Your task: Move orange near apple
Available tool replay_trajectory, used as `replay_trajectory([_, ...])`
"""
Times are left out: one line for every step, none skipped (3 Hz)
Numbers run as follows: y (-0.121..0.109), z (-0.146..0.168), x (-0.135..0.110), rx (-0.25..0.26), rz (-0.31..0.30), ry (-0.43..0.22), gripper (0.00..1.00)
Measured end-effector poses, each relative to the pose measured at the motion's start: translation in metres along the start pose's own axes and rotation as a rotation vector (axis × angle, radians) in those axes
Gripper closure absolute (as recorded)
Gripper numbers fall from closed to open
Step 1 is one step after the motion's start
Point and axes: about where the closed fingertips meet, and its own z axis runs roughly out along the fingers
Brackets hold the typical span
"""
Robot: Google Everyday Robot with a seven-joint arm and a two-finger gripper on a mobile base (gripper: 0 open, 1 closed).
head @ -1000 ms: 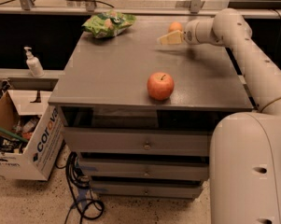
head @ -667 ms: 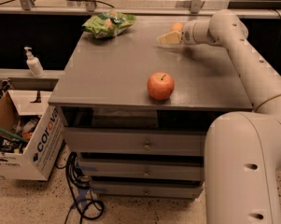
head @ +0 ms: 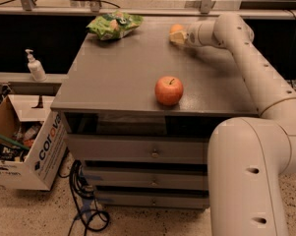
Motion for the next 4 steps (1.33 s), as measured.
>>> replay_trajectory([-0.004,-0.006,-0.006,0.008,-0.006,-0.018,0.85])
replay_trajectory([-0.003,-0.029,-0.017,-0.009,-0.023,-0.028,1.00])
replay_trajectory([0.009,-0.060,-0.026,-0.064,-0.049,-0.017,1.00])
replay_trajectory([0.024,-0.105,-0.014,-0.144,-0.082,0.039,1.00])
